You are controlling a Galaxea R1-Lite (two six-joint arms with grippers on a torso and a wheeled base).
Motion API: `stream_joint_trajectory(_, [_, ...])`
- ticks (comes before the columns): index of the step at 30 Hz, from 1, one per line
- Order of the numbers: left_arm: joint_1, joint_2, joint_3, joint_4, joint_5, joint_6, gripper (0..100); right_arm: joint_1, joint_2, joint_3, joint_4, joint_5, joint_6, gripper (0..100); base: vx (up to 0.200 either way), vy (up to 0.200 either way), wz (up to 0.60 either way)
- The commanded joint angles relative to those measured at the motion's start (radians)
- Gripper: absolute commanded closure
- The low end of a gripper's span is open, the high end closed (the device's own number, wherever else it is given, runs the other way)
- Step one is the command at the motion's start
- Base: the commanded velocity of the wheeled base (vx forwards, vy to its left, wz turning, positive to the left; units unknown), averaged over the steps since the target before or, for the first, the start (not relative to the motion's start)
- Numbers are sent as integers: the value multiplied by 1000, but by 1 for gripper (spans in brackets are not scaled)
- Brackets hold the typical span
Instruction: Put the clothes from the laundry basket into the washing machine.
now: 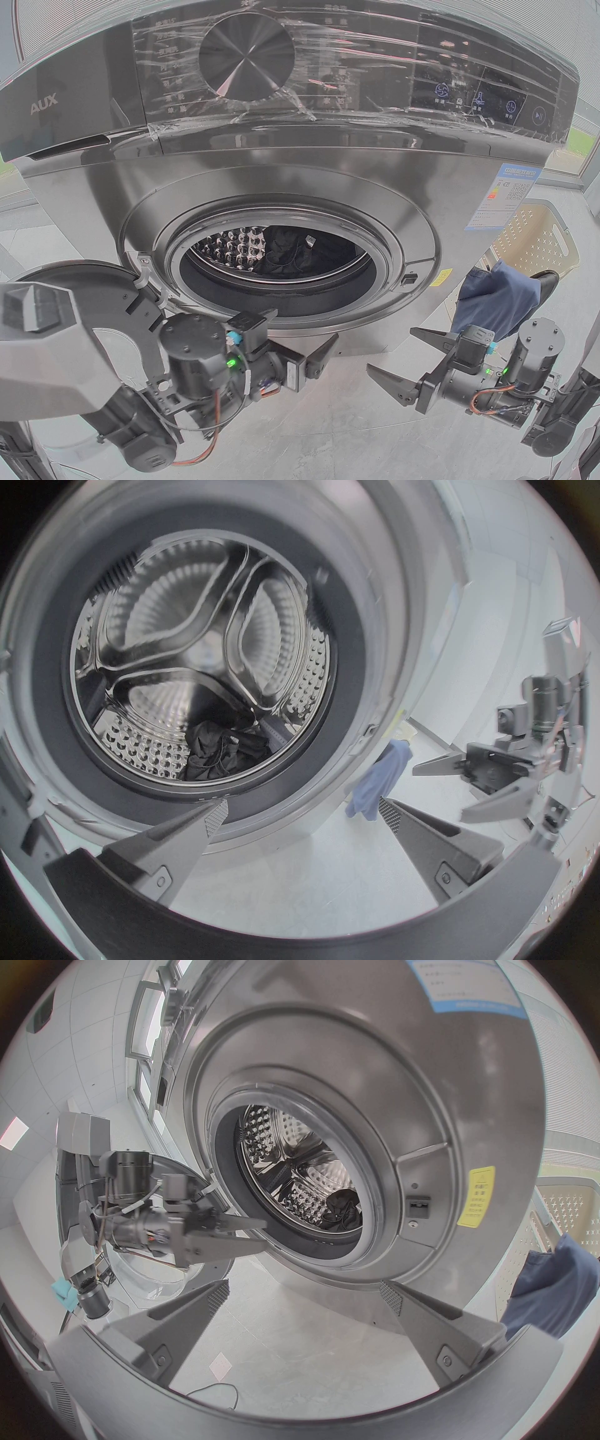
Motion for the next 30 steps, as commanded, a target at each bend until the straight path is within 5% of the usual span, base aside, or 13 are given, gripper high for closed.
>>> stream_joint_trajectory(1, [-57, -220, 216, -104, -1, 5, 0, -6, -145, 105, 0, -7, 0, 0, 0, 0, 0])
stream_joint_trajectory(6, [-44, -269, 345, -187, 10, 5, 0, -11, -193, 134, 3, -41, 3, 0, -160, 0, 0])
stream_joint_trajectory(9, [-29, -338, 408, -189, 10, 4, 0, -63, -223, 142, 12, -98, 10, 0, -200, 0, 0])
stream_joint_trajectory(15, [23, -478, 474, -186, 2, 14, 0, -177, -303, 161, 39, -107, 10, 0, -200, 0, 0])
stream_joint_trajectory(19, [42, -538, 503, -167, 8, 27, 0, -261, -417, 161, 172, -108, -1, 0, -200, 0, 0])
stream_joint_trajectory(25, [85, -705, 503, -5, 8, 30, 0, -287, -631, 161, 425, -114, 3, 0, -200, 0, 0])
stream_joint_trajectory(30, [112, -1009, 501, 338, 6, 25, 0, -329, -860, 161, 663, -151, 10, 0, -160, 0, 0])
